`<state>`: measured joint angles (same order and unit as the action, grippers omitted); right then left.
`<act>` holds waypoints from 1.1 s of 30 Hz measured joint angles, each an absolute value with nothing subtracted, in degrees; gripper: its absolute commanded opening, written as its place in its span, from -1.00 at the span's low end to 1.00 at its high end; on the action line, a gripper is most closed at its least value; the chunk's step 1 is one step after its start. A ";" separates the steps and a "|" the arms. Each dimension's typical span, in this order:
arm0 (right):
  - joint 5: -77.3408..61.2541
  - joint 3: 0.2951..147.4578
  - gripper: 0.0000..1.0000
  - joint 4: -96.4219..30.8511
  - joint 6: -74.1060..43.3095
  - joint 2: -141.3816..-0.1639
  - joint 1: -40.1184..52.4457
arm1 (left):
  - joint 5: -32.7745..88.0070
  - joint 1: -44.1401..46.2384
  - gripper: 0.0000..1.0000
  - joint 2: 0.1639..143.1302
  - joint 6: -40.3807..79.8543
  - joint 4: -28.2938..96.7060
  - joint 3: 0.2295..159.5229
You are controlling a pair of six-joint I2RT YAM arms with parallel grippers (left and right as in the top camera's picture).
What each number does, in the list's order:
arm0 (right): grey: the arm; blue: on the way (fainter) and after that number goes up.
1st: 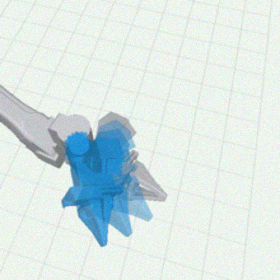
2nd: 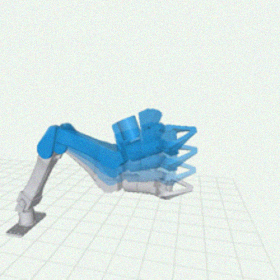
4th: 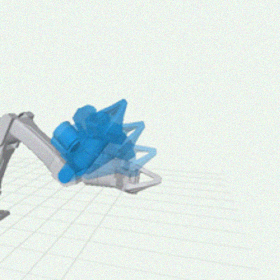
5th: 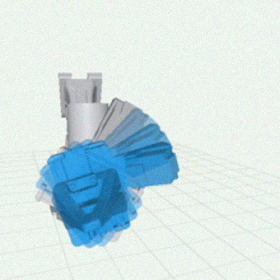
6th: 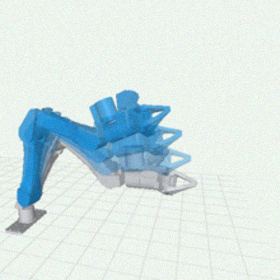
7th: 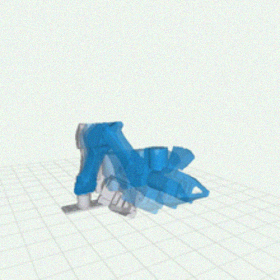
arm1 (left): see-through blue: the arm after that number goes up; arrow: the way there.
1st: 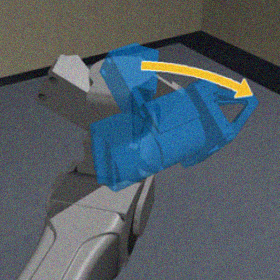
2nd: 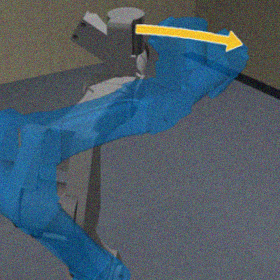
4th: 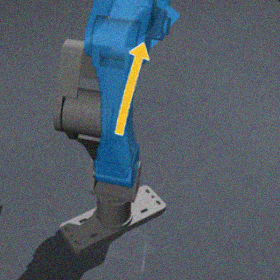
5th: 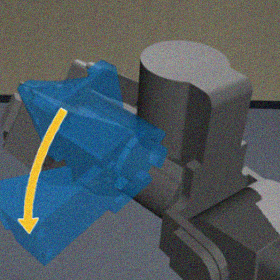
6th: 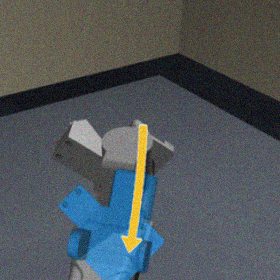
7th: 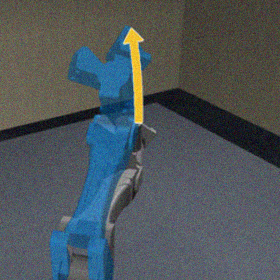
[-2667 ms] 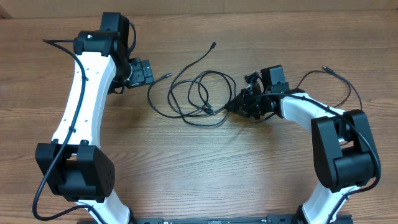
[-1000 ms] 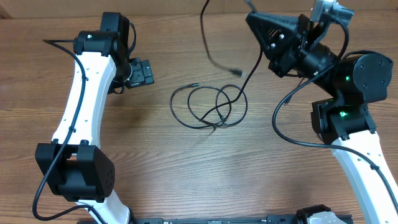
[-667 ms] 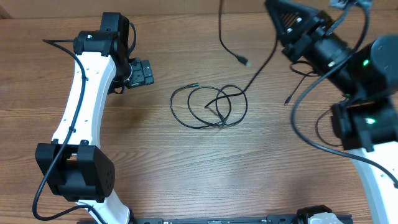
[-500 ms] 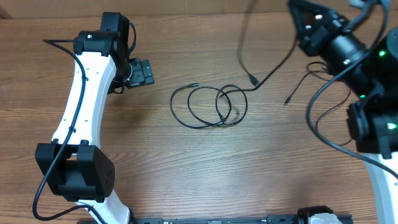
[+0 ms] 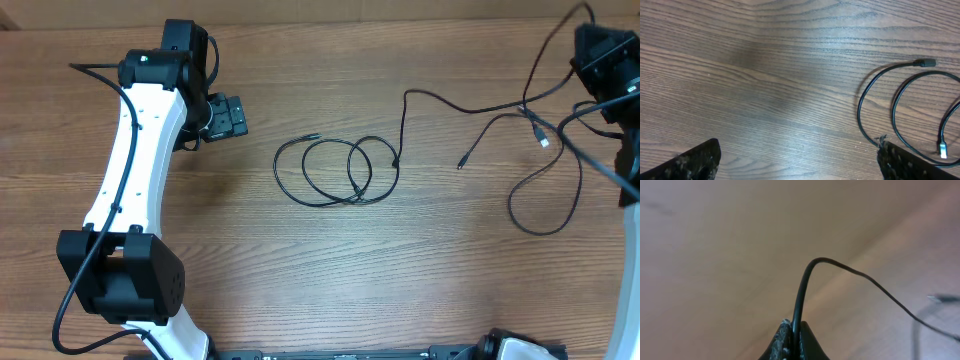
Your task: Untangle cables
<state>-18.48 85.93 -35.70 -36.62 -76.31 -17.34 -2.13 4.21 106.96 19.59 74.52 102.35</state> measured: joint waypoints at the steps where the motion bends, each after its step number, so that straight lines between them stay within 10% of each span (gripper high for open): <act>1: -18.37 85.93 -0.93 -36.97 -36.62 -77.52 -18.28 | -2.13 4.21 1.00 106.96 19.59 74.52 102.35; 24: -1.28 85.58 -0.90 -65.84 -58.33 -95.61 -36.38 | -2.13 4.21 0.99 106.96 19.59 74.52 102.35; 33: 1.78 85.58 -0.31 -67.02 -66.37 -96.79 -36.38 | -2.13 4.21 1.00 106.96 19.59 74.52 102.35</act>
<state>1.78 85.58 -67.02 -66.37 -96.79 -36.38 -2.13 4.21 106.96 19.59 74.52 102.35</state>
